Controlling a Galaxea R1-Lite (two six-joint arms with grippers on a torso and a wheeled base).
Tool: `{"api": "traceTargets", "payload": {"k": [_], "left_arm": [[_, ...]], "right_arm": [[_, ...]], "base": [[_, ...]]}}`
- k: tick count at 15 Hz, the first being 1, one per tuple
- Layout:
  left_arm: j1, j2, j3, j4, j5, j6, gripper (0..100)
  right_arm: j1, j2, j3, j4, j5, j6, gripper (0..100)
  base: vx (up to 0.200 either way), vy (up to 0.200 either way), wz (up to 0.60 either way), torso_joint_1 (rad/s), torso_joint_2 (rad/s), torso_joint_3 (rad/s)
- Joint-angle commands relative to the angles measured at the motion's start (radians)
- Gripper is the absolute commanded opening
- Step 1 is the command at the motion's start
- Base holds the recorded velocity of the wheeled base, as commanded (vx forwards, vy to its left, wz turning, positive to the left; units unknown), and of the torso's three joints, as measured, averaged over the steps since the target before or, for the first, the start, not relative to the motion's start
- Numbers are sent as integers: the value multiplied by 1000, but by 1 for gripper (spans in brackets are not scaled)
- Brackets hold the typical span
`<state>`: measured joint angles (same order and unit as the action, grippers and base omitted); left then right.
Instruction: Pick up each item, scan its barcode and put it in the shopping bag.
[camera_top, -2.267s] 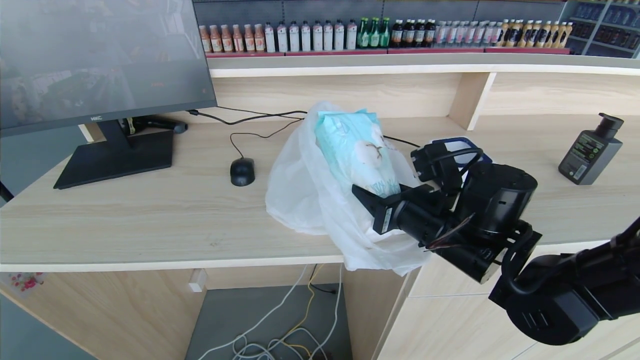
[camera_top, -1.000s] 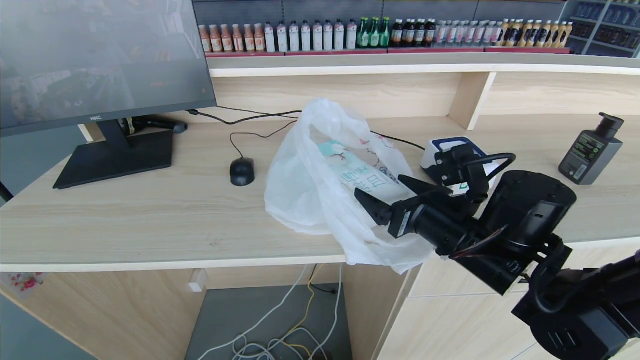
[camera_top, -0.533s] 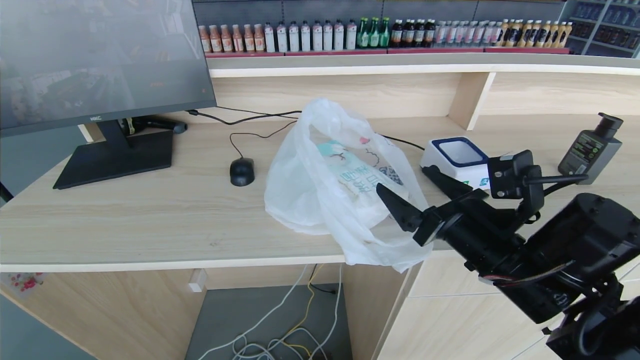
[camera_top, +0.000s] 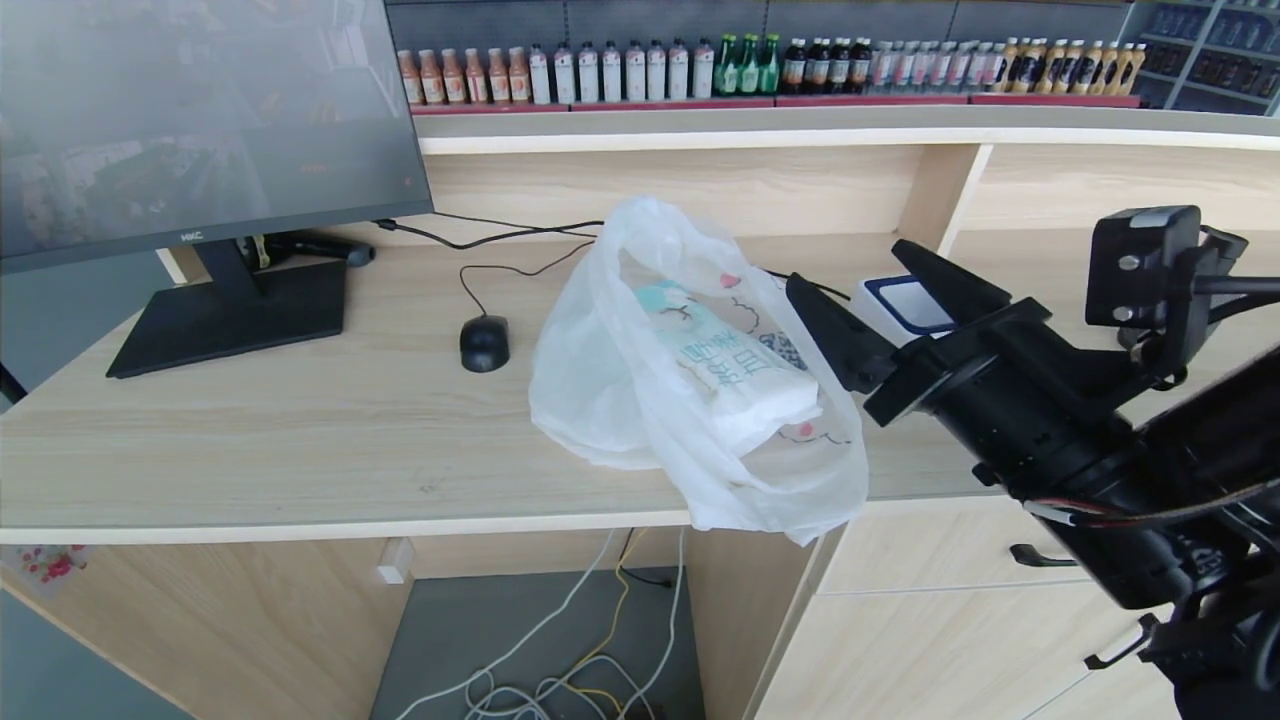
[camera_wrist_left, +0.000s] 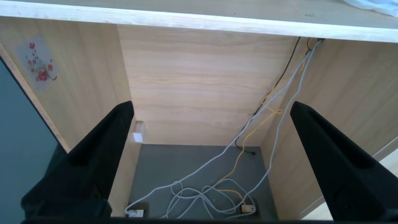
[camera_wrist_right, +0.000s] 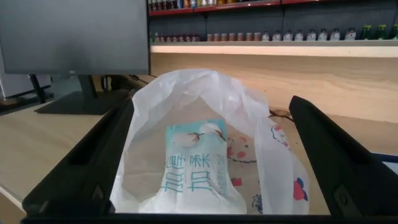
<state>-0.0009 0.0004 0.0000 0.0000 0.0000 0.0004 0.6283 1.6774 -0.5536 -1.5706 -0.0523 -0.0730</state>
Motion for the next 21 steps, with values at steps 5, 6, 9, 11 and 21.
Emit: {"api": "traceTargets", "payload": {"k": [5,6,9,11,21], "left_arm": [[-1,0,0,0,0,3,100],[-1,0,0,0,0,3,100],[-1,0,0,0,0,3,100],[-1,0,0,0,0,0,100],[-1,0,0,0,0,0,100]], "right_arm": [[-1,-62,83,0,-1,1,100],[-9,-61,83,0,-1,1,100],[-10,-54,78,0,-1,1,100],[-10,-54,77,0,-1,2,100],[-10,-48,80,0,-1,2,100]], "base": [[0,0,0,0,0,0],[0,0,0,0,0,0],[-133,0,0,-2,0,-2],[-200,0,0,10,5,-9],[0,-40,0,1,0,0]]}}
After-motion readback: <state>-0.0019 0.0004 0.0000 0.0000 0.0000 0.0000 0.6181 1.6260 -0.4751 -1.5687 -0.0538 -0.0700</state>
